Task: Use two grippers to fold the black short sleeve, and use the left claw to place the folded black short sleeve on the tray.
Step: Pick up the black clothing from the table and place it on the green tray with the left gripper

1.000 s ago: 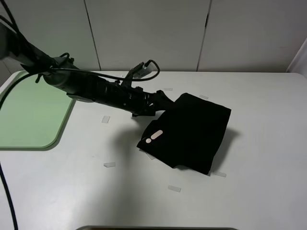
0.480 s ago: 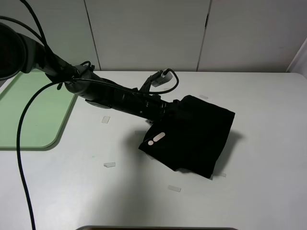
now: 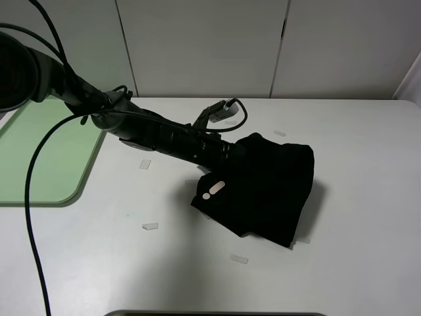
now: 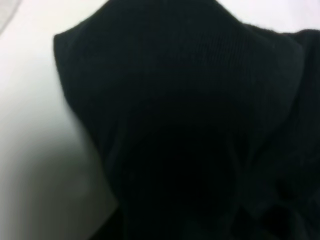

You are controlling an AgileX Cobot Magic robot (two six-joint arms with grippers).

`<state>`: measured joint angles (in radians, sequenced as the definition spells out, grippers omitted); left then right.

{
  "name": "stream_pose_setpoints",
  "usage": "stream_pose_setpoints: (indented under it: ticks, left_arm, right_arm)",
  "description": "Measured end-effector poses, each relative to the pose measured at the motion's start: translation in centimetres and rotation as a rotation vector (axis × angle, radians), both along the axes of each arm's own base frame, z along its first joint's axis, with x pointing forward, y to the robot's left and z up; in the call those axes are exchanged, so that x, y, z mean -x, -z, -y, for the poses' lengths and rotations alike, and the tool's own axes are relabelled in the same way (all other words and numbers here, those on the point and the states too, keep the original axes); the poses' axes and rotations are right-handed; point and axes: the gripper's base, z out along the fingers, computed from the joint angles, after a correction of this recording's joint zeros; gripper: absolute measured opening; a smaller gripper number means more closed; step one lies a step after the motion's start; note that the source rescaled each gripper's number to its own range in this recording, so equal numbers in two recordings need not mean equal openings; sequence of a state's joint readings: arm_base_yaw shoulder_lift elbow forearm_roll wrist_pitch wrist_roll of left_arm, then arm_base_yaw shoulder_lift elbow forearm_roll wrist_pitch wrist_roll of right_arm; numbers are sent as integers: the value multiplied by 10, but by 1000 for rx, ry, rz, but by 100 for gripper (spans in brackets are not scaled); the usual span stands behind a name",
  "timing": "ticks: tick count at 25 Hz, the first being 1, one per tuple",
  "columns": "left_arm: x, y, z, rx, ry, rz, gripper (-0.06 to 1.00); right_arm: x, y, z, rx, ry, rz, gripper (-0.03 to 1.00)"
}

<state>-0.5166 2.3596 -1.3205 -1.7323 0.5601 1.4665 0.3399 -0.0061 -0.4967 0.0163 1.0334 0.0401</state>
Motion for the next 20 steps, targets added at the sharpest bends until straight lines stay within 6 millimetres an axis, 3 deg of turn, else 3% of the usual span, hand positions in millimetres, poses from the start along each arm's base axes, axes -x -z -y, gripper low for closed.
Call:
stream_pose_setpoints:
  ticks: [3, 11, 20]
  left_arm:
    - [-11, -11, -12, -62, -53, 42, 17]
    - [-43, -57, -77, -350, -109, 237, 17]
    - [-64, -55, -171, -602, -197, 194, 17]
  right_arm:
    - [0, 0, 0, 0, 0, 0, 100]
    - [0, 0, 0, 0, 0, 0, 100]
    - [0, 0, 0, 0, 0, 0, 100]
